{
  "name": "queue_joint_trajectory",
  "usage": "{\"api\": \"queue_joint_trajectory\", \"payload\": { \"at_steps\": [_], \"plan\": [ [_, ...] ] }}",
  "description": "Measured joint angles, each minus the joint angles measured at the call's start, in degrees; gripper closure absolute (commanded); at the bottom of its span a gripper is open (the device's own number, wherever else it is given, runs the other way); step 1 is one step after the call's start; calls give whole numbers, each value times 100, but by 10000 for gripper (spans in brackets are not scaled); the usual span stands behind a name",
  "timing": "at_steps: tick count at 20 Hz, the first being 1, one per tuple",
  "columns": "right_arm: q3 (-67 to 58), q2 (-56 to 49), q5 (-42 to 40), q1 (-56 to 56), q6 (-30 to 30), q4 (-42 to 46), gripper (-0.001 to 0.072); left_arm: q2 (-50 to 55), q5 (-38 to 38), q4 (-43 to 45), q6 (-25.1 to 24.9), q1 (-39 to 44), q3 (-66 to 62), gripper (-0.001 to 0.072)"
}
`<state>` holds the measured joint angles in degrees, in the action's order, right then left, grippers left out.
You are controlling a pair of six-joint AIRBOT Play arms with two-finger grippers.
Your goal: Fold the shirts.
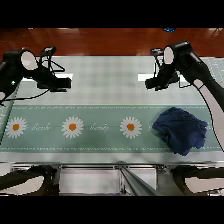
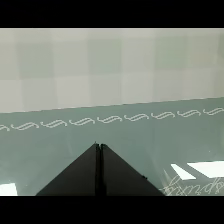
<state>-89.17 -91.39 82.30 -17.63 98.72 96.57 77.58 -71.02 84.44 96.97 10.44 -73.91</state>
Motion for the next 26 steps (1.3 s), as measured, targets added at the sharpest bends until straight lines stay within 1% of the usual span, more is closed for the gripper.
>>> {"api": "queue_joint_trajectory", "payload": {
  "at_steps": [19,21,22,23,24,25,26],
  "plan": [
    [0,0,-4,0,0,0,684,4,11,0,2,-2,0,690],
    [0,0,-195,0,0,2,683,24,127,2,2,-2,0,690],
    [0,0,-326,0,-2,13,653,46,227,0,2,-2,0,690],
    [0,0,-485,0,-4,70,526,76,297,2,2,-2,0,684],
    [0,2,-619,0,-4,157,327,111,389,0,2,-4,0,605],
    [0,15,-697,0,-7,302,304,149,463,2,2,-7,0,485],
    [0,42,-723,0,-22,483,304,179,531,17,2,-13,0,344]
  ]
}}
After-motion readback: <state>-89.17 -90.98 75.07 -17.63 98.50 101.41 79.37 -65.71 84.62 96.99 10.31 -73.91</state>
